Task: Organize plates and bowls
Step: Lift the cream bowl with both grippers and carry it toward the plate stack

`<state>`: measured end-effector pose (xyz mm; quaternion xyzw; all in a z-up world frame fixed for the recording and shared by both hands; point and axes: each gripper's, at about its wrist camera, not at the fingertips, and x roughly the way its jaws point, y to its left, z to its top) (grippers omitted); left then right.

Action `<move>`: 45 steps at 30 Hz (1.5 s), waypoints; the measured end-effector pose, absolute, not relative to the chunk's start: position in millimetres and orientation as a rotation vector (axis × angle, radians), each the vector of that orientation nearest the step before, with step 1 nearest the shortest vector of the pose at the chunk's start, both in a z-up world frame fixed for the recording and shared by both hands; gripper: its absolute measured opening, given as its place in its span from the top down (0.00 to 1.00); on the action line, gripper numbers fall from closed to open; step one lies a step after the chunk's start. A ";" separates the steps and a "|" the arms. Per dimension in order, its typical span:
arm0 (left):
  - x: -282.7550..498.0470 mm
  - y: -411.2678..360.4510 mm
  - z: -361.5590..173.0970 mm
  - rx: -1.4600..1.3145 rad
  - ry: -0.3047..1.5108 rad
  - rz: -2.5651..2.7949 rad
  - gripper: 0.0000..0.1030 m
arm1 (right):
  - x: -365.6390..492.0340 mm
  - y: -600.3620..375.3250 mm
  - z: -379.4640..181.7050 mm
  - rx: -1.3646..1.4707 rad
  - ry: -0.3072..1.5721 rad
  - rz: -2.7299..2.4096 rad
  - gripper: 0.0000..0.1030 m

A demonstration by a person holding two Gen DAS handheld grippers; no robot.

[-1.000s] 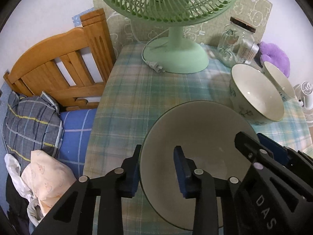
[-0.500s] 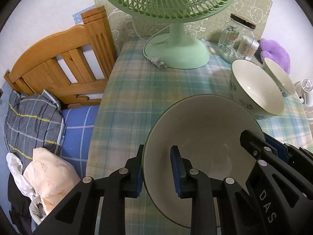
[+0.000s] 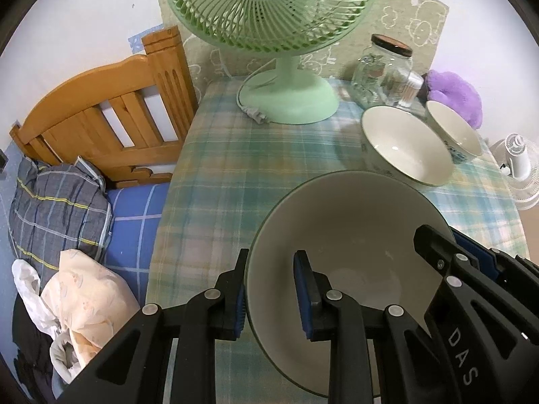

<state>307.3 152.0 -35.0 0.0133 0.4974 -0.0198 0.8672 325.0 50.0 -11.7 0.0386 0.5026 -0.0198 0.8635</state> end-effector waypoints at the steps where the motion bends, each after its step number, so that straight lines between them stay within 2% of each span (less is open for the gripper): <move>1: 304.0 150.5 -33.4 0.027 1.039 -0.044 0.78 | 321.6 48.5 -9.7 0.080 1.052 -0.043 0.80; 25: 216.3 73.5 -15.1 0.078 1.042 -0.096 0.77 | 224.4 -26.3 11.9 0.087 1.075 -0.082 0.80; 45: 173.8 -8.5 -49.0 0.101 1.113 -0.144 0.77 | 177.4 -111.1 -18.8 0.077 1.149 -0.118 0.80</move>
